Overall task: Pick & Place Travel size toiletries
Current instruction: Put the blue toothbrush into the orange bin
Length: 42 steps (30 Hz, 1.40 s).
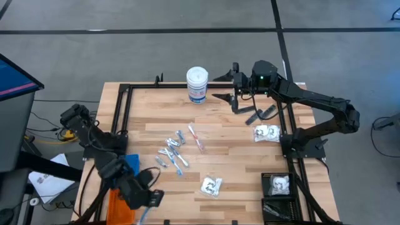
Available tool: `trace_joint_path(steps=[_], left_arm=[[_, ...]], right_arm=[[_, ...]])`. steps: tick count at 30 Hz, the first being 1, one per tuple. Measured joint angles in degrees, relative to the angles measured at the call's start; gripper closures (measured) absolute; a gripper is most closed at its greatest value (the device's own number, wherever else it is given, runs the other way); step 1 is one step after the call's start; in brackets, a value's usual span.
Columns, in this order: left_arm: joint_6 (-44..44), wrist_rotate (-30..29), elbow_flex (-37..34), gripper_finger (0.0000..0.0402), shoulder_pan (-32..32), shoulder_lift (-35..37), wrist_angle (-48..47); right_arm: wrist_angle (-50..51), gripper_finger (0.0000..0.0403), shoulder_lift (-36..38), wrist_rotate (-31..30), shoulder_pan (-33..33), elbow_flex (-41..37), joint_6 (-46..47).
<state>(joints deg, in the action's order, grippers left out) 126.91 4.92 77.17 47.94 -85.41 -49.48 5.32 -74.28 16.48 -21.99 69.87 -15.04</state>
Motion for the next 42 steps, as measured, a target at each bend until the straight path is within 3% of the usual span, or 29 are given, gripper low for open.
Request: trace_joint_path(steps=[4,12,17,20,25,33,42], left_arm=[[8.6,8.4,1.0,0.0396,3.8,-1.8,-1.3],[8.1,9.2,0.9,0.0395,7.2,-9.4,-8.5],[10.1,15.3,0.8,0.0395,10.6,-12.8,-8.7],[10.9,15.8,0.8,0.0395,11.8,-13.9,-9.7],[11.1,17.5,-1.4,0.0395,10.9,-14.4,-11.5],[11.2,31.2,-6.9,0.0395,5.4,-14.5,-11.0],[10.3,32.9,-10.4,0.0395,4.1,-14.4,-9.3]], right_arm=[[0.0,0.0127,0.0,0.0,1.1,0.0,-1.7],[0.0,0.0127,0.0,0.0,1.3,0.0,-2.1],[0.0,0.0127,0.0,0.0,1.3,0.0,-2.0],[0.0,0.0127,0.0,0.0,1.8,0.0,-2.0],[-0.2,0.0127,0.0,0.0,2.1,0.0,-2.0],[-0.2,0.0127,0.0,0.0,2.1,0.0,-2.1],[-0.2,0.0127,0.0,0.0,2.1,0.0,-2.1]])
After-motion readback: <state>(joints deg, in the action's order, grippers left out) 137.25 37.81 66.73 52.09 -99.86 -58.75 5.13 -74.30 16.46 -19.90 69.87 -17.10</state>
